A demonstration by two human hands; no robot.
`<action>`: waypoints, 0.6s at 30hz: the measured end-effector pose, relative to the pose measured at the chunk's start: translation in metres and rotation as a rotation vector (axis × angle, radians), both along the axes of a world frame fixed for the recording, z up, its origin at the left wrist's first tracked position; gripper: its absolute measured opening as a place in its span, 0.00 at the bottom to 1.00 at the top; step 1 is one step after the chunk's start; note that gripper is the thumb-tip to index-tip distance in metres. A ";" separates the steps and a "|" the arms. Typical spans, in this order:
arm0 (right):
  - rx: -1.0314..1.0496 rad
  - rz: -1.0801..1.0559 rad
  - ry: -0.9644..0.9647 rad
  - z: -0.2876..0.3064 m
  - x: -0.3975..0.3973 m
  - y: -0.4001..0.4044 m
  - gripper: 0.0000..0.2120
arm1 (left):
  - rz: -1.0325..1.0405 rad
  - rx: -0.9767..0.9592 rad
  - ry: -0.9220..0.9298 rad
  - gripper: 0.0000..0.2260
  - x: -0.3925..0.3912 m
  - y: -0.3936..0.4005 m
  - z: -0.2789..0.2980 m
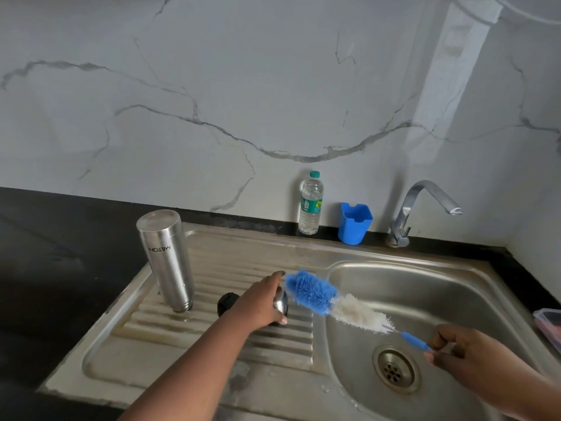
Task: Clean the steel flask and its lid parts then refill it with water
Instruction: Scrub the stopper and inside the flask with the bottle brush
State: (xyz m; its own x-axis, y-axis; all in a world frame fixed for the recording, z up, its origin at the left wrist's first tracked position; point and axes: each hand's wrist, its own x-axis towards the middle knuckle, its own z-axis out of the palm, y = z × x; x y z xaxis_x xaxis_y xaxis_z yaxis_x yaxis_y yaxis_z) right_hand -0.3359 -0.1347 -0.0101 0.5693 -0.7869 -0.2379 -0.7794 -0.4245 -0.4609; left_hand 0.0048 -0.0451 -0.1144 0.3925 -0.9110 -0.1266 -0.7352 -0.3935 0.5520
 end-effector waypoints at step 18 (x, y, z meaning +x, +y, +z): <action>-0.011 0.106 -0.016 0.011 0.025 0.010 0.13 | 0.401 0.028 0.116 0.55 0.040 0.059 -0.008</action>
State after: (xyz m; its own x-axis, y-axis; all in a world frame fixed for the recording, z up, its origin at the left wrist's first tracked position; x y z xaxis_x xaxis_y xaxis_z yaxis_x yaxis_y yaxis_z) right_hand -0.3105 -0.1243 0.0012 0.6534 -0.7243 -0.2201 -0.7223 -0.5094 -0.4678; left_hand 0.0448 0.0143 -0.1229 0.6968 -0.6848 -0.2135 -0.4545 -0.6518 0.6071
